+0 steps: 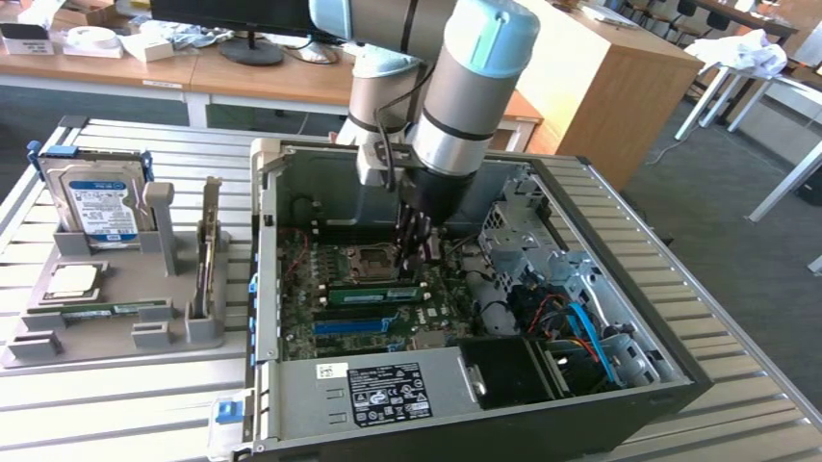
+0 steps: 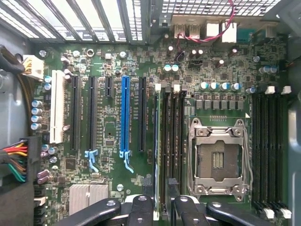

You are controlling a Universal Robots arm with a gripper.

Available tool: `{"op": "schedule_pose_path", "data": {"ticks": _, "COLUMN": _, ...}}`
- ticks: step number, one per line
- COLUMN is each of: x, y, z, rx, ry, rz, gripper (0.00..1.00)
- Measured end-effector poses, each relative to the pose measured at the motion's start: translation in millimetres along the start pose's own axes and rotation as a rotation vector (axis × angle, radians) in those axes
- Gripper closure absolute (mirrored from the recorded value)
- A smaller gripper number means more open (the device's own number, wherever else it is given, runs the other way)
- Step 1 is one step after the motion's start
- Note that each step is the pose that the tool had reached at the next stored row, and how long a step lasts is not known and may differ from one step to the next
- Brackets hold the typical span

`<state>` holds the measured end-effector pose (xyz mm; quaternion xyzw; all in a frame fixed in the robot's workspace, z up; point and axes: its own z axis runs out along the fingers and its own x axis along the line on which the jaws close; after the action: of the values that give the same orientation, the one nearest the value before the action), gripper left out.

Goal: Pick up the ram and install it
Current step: 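Insert the ram into the slot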

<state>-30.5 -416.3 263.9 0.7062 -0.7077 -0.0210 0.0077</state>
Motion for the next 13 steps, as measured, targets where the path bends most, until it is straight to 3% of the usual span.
{"op": "schedule_pose_path", "data": {"ticks": 13, "x": -0.3, "y": 0.6, "z": -15.0, "rx": 0.0, "ry": 0.0, "rz": 0.0, "gripper": 0.75}}
